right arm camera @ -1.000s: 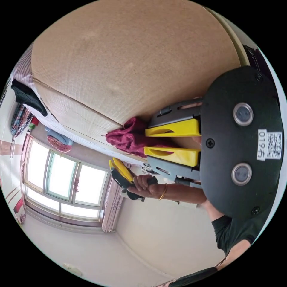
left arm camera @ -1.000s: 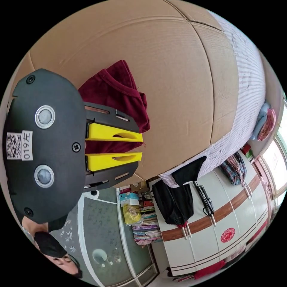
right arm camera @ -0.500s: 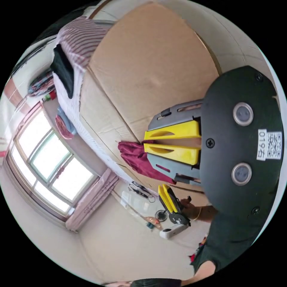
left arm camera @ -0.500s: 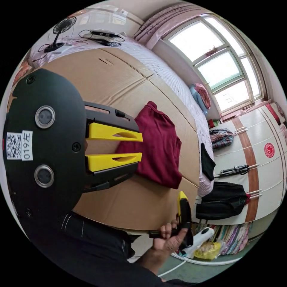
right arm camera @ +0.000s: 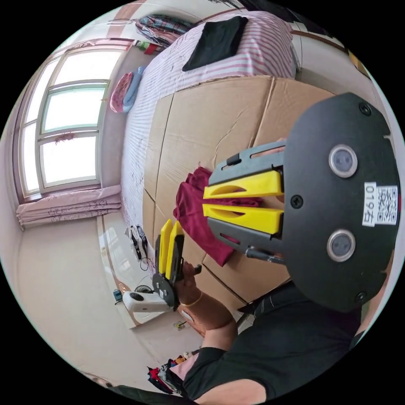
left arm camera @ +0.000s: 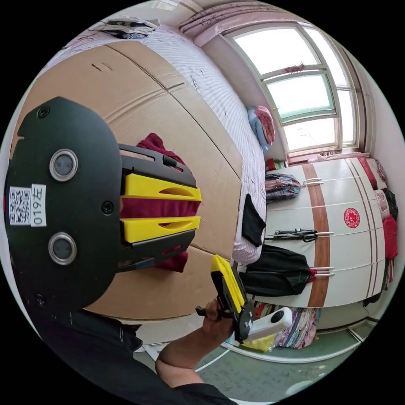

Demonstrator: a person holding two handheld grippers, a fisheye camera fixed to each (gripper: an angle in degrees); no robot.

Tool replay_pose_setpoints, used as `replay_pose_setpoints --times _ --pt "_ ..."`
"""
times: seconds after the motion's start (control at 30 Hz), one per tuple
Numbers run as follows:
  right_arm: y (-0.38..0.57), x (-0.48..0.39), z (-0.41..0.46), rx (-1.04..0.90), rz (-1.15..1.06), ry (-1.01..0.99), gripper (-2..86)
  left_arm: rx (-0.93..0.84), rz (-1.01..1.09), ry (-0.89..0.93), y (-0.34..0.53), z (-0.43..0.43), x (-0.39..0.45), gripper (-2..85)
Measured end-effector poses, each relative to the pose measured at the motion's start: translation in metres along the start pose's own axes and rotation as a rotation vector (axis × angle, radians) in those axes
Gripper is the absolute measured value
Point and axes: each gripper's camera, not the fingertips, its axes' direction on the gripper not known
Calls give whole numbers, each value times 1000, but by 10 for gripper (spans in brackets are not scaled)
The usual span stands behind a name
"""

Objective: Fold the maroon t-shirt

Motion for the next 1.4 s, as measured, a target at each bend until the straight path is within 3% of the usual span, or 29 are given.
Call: replay_pose_setpoints --times 0.1,0.4,0.67,1.0,1.17,1.4 --pt "-20 21 14 -76 8 -72 65 -150 155 147 -35 50 -28 49" --pt "-59 83 69 -161 167 -97 64 -354 195 455 -93 162 -121 68" --pt "-108 155 122 -250 258 -306 83 -438 235 529 -116 209 -160 86" --pt "-135 179 143 -259 266 -280 42 -466 241 541 -140 243 -200 89" --pt "-148 171 128 -195 140 -233 5 -447 238 539 -150 251 -221 87" --pt "-153 169 130 -230 72 -114 25 -441 272 580 -171 267 -246 75"
